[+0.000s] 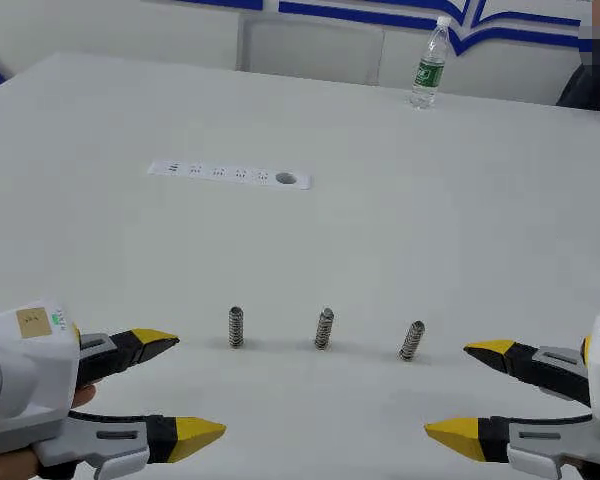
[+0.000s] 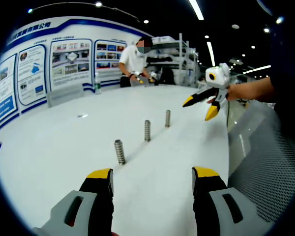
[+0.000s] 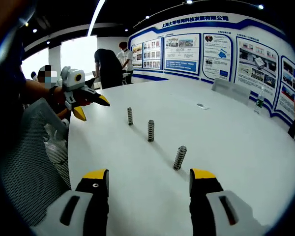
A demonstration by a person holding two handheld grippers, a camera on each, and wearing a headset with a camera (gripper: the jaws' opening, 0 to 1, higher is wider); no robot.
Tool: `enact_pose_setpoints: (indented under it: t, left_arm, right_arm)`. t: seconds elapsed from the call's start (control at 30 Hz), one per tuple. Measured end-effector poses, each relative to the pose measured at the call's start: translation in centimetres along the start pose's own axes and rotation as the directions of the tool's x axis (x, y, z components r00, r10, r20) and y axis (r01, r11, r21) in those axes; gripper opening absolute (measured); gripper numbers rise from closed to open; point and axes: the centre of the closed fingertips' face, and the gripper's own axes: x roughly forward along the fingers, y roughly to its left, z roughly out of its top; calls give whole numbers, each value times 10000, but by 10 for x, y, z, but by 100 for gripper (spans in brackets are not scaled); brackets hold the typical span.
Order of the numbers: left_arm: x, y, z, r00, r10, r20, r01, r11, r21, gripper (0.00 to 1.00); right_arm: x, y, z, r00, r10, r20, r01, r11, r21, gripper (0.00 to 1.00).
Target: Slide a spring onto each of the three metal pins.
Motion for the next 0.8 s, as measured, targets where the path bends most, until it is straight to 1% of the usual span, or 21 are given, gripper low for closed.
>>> enact_pose_setpoints:
  t: [0.1,0.17,0.23,0.4,0.63,0.8]
  left_arm:
    - [0,0,0,10000,21,-4,-21,10000,-9,66]
    - [0,0,-1,10000,34,-12,-34,10000,-21,66]
    - [0,1,-3,10000,50,-40,-50,10000,-49,66]
    - [0,1,-6,10000,54,-61,-55,9999,-105,67]
    - [1,1,-7,9999,50,-99,-51,9999,-135,70]
    - [2,0,-7,9999,3,-142,-5,9999,-127,71]
  right_arm:
    - [-2,-3,-1,9997,-61,246,59,10000,57,71]
    - [-3,-2,0,9986,-41,532,43,10000,-22,74]
    - [-3,-3,-1,9981,-72,610,70,10000,41,75]
    - [-1,-1,-6,9987,-44,516,36,9999,155,76]
    - [-1,-4,-2,9978,-87,651,68,9996,282,78]
    - [-2,-4,0,9977,-153,659,135,9995,287,78]
